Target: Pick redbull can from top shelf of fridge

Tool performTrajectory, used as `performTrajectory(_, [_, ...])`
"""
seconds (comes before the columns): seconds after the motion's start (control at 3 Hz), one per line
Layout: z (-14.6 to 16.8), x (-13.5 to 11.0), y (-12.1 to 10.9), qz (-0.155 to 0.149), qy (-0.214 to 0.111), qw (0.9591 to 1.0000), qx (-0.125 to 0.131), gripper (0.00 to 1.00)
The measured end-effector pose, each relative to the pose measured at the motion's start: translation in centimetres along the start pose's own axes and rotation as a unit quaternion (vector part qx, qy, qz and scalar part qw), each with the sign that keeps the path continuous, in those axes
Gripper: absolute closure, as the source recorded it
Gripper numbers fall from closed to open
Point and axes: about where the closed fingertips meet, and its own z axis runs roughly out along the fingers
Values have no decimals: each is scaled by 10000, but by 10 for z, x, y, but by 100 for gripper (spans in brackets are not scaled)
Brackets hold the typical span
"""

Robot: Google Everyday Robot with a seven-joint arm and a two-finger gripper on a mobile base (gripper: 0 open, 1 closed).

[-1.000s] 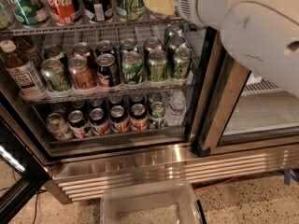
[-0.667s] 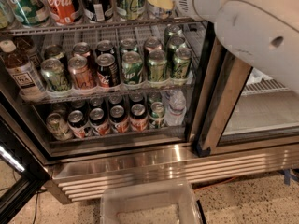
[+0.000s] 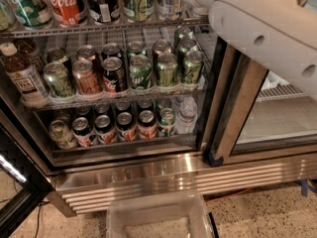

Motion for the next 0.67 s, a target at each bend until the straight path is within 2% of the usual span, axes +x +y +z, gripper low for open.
performTrajectory(0.33, [12, -5, -2, 129, -22, 9997, 192, 38])
performTrajectory(0.67, [13, 7, -3, 220, 112, 9985, 479, 49])
